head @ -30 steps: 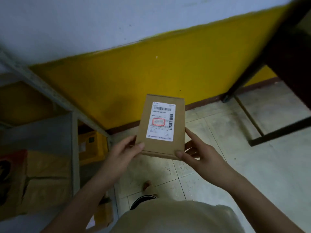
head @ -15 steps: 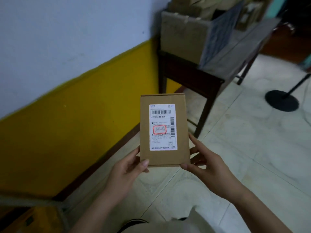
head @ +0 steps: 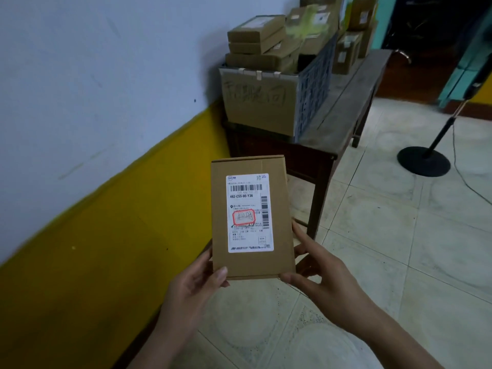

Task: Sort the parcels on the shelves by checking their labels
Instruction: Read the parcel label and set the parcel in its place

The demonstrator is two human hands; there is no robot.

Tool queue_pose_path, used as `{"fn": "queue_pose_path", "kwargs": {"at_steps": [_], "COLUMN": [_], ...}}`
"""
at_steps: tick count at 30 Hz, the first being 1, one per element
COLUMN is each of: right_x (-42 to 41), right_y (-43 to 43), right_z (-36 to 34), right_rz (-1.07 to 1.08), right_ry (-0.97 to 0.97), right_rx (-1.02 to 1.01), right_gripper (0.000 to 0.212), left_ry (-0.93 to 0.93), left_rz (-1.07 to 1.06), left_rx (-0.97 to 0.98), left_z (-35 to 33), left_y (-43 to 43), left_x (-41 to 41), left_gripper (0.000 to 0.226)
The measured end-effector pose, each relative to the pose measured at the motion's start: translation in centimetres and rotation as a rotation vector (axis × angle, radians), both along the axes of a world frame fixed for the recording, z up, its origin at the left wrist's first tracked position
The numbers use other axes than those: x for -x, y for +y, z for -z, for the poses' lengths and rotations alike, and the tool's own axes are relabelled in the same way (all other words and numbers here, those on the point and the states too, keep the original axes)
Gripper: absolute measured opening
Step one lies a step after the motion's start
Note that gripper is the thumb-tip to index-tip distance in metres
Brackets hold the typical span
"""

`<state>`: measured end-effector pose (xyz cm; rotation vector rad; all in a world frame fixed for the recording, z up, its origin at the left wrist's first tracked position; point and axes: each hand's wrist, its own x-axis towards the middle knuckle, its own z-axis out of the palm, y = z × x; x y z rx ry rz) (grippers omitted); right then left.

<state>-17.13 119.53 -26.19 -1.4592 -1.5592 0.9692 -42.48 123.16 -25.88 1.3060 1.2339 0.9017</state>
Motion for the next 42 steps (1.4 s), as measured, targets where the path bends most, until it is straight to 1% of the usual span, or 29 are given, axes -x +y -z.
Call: {"fn": "queue_pose_path", "kwargs": {"at_steps": [3, 6, 10, 14, 17, 21, 27, 32, 36, 39, 42], "right_x": [3.2, 7.1, 11.4, 12.8, 11.6, 8.0, 1.1, -4.6, -7.3, -8.6, -9.3], "right_y": [3.5, 8.2, 15.2, 20.0, 22.3, 27.1, 37.2, 45.4, 50.1, 52.9, 55.5], "right_z": [0.5, -0.5, -3.4, -6.4, -8.0, -8.8, -9.4, -12.7, -15.0, -16.0, -16.7], "right_rz": [-0.001, 0.015, 0.041, 0.121, 0.179, 0.229, 0.242, 0.222, 0.207, 0.212, 0.234], "right_ry": [-0.035, -0.073, -0.138, -0.210, -0.258, -0.324, -0.275, -0.259, -0.254, -0.226, -0.235], "right_rx": [0.008, 0.005, -0.061, -0.139, -0.157, -0.193, -0.253, -0.276, -0.291, -0.318, -0.302], "right_gripper": [0.093, 0.093, 0.096, 0.100, 0.103, 0.100, 0.098, 0.098, 0.098, 0.093, 0.095], "left_ry": [-0.038, -0.074, -0.053, -0.067, -0.113, -0.142, -0.151, -0.166, -0.186, -0.186, -0.197], "left_rz": [0.008, 0.018, 0.045, 0.096, 0.140, 0.193, 0.107, 0.015, -0.022, -0.033, -0.012], "left_rx": [0.017, -0.004, -0.110, -0.232, -0.271, -0.297, -0.398, -0.465, -0.479, -0.486, -0.531], "left_z": [0.7, 0.5, -1.8, -4.7, -5.9, -6.0, -8.4, -11.8, -12.9, -13.7, -14.6], "left_y": [3.7, 8.9, 16.7, 23.7, 27.7, 33.6, 43.2, 50.5, 54.9, 58.1, 61.1], "left_x": [3.3, 7.1, 10.8, 11.5, 9.8, 5.5, -2.4, -8.2, -11.1, -12.7, -13.7], "left_gripper": [0.051, 0.047, 0.048, 0.049, 0.048, 0.047, 0.037, 0.041, 0.042, 0.038, 0.034]}}
